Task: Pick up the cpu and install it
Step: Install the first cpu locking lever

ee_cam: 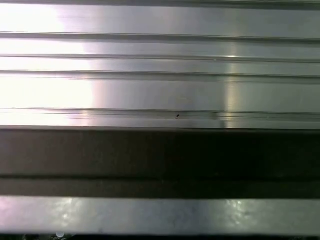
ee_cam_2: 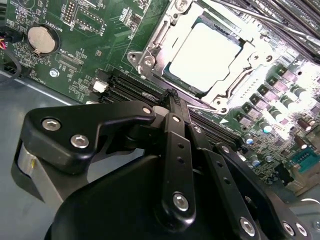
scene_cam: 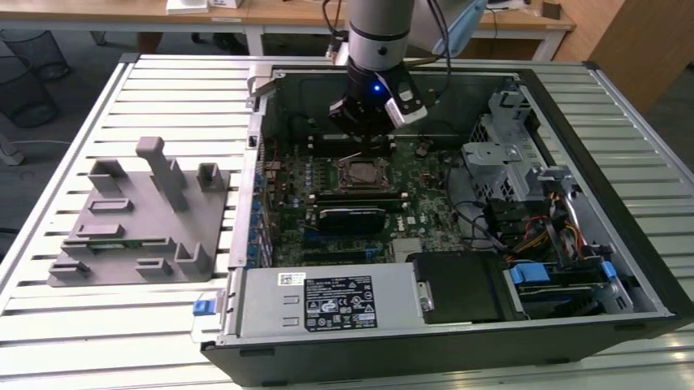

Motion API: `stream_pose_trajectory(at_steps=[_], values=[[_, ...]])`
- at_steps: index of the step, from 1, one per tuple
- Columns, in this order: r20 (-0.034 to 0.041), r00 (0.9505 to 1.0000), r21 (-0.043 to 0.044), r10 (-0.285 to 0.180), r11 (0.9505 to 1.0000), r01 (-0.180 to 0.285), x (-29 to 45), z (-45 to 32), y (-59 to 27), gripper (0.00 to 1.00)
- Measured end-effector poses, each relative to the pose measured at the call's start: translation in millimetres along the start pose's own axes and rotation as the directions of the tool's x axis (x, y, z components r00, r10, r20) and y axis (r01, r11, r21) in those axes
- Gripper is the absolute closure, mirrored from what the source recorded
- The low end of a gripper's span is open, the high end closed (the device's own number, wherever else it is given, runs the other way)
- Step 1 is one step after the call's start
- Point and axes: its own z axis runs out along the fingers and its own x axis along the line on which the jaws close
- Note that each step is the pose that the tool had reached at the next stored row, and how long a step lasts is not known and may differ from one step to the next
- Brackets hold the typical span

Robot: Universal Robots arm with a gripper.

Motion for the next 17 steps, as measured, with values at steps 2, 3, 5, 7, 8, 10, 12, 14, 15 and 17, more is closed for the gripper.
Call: stream_pose_trajectory(at_steps=[2, 3, 5, 7, 8, 10, 12, 14, 15, 17], values=[[0.0, 1.0, 0.0002, 0.0, 1.0, 0.0, -1.0, 0.9, 0.0, 0.89], [0.0, 1.0, 0.0003, 0.0, 1.0, 0.0, -1.5, 1.4, 0.0, 0.89], [0.0, 1.0, 0.0005, 0.0, 1.0, 0.0, -2.7, 2.4, 0.0, 0.89], [0.0, 1.0, 0.0008, 0.0, 1.0, 0.0, -4.0, 3.5, 0.0, 0.89], [-0.0001, 1.0, 0.001, 0.0, 1.0, 0.0, -4.7, 4.1, 0.0, 0.89], [-0.0002, 1.0, 0.0015, 0.0, 1.0, 0.0, -5.9, 5.3, 0.0, 0.89], [-0.0002, 1.0, 0.0019, 0.0, 1.0, 0.0, -7.1, 6.4, 0.0, 0.89], [-0.0003, 1.0, 0.0024, 0.0, 1.0, 0.0, -8.0, 7.5, 0.1, 0.89], [-0.0003, 1.0, 0.0029, 0.0, 1.0, 0.0, -8.5, 8.2, 0.1, 0.89], [-0.0003, 1.0, 0.0037, 0.0, 1.0, 0.0, -9.2, 9.5, 0.1, 0.89]])
